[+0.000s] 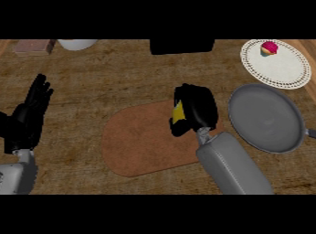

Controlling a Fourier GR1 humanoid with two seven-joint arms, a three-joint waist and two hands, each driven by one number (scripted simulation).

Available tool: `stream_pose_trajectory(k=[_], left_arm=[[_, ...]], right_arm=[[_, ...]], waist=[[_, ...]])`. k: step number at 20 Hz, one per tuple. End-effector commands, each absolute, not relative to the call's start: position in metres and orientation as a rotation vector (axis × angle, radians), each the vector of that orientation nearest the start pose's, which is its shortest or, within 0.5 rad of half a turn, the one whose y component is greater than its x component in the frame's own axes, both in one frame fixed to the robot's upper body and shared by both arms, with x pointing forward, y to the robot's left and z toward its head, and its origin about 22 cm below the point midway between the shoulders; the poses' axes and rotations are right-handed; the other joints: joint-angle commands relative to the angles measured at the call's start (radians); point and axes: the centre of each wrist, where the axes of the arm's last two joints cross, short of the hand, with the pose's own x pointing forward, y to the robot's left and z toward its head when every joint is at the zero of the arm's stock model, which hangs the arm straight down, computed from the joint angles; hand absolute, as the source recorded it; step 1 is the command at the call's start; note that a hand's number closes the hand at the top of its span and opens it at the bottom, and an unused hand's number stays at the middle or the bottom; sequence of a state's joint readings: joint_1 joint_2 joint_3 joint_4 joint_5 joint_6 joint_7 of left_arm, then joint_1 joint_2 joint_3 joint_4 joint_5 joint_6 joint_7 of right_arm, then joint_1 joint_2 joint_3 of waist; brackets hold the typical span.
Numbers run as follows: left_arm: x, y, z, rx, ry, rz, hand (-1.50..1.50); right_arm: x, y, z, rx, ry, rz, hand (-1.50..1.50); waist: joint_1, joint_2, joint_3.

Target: Pick the lemon from the cutting board and place it in the pan

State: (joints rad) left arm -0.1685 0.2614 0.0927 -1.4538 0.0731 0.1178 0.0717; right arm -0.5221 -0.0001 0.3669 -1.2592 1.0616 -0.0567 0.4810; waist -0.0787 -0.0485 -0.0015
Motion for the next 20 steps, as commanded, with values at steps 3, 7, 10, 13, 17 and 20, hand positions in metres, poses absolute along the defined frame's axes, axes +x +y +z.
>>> stream_pose_trajectory(k=[3, 7, 10, 13, 17, 20], left_arm=[[0.281, 0.298, 0.034, 0.260, -1.566, 0.001, 0.00], [0.296, 0.284, 0.054, 0.228, -1.615, -0.022, 0.00], [0.287, 0.288, 0.048, 0.224, -1.607, -0.024, 0.00], [0.303, 0.276, 0.055, 0.220, -1.605, -0.043, 0.00], [0.301, 0.283, 0.062, 0.207, -1.612, -0.061, 0.00], [0.300, 0.256, 0.067, 0.220, -1.631, -0.051, 0.00]], right_arm=[[0.261, -0.080, 0.102, -1.014, -1.502, 0.706, 1.50], [0.239, -0.111, 0.139, -1.045, -1.503, 0.495, 1.50], [0.234, -0.147, 0.157, -1.010, -1.523, 0.385, 1.50], [0.244, -0.190, 0.142, -1.039, -1.504, 0.329, 1.50], [0.267, -0.253, 0.125, -1.156, -1.447, 0.329, 1.50], [0.274, -0.285, 0.098, -1.181, -1.428, 0.364, 1.50]], waist=[[0.009, 0.020, 0.000], [0.039, 0.038, 0.001], [0.062, 0.044, 0.002], [0.068, 0.049, 0.002], [0.076, 0.050, 0.002], [0.077, 0.050, 0.003]])
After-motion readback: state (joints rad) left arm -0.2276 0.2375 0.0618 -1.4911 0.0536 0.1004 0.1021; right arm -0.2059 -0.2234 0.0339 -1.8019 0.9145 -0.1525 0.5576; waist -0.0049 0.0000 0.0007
